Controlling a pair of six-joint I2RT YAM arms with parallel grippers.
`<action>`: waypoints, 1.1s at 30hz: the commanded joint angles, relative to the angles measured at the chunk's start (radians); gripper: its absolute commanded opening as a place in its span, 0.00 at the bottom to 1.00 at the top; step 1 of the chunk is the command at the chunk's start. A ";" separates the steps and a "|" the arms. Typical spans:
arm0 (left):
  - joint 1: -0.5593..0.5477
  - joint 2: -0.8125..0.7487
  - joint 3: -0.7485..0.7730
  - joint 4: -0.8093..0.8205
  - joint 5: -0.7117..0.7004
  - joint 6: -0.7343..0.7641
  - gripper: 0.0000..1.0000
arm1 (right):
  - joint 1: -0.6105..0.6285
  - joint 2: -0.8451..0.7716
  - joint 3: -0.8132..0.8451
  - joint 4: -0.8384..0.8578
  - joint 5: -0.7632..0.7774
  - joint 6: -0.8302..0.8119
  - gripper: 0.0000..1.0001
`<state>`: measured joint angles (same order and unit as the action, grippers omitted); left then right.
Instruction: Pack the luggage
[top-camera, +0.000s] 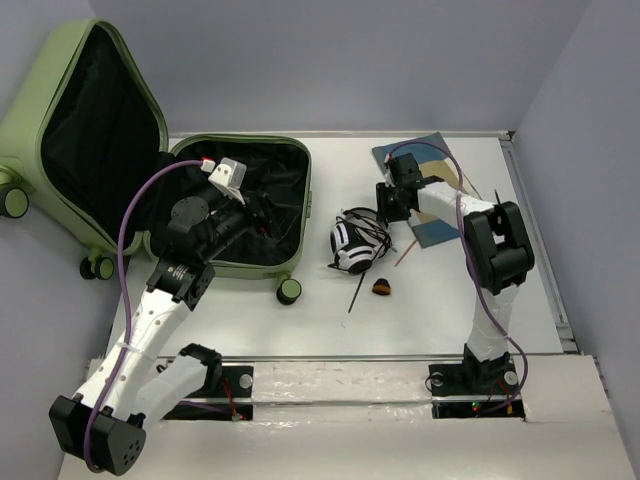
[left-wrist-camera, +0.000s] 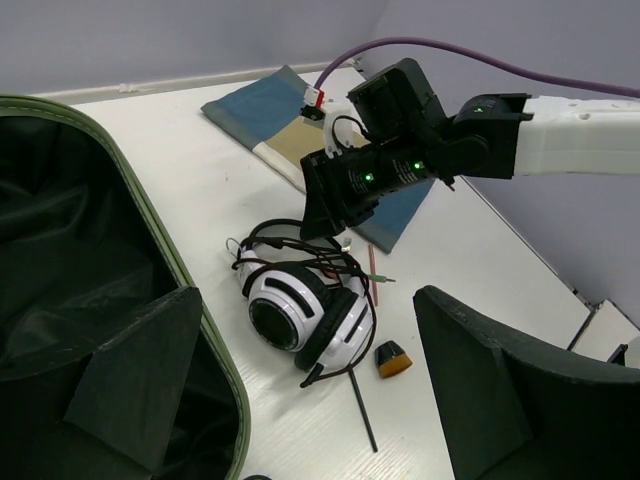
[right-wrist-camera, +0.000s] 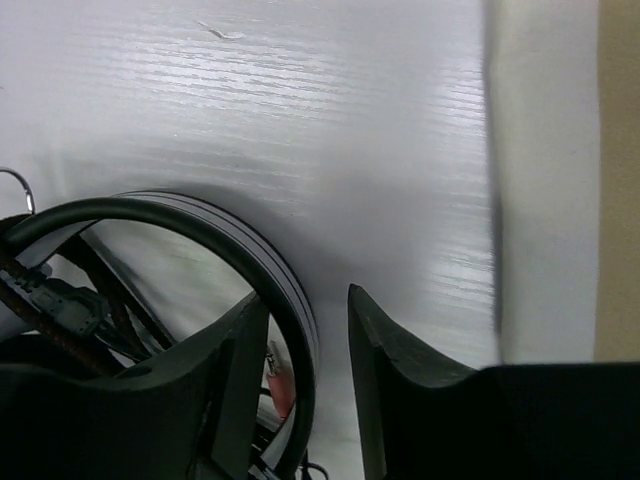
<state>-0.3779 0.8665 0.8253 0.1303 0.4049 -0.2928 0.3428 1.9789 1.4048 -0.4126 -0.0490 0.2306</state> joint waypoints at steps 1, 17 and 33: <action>0.002 -0.007 0.034 0.035 0.025 0.012 0.99 | 0.018 0.029 0.071 0.005 -0.002 -0.011 0.38; 0.000 -0.020 0.029 0.043 0.017 0.001 0.99 | 0.059 -0.179 0.151 0.020 0.037 -0.020 0.07; 0.004 -0.050 0.043 -0.009 -0.150 -0.019 0.99 | 0.199 -0.187 0.439 -0.014 0.117 -0.013 0.07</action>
<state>-0.3779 0.8402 0.8253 0.1085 0.2989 -0.3019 0.5045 1.7687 1.7107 -0.5022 0.0906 0.1638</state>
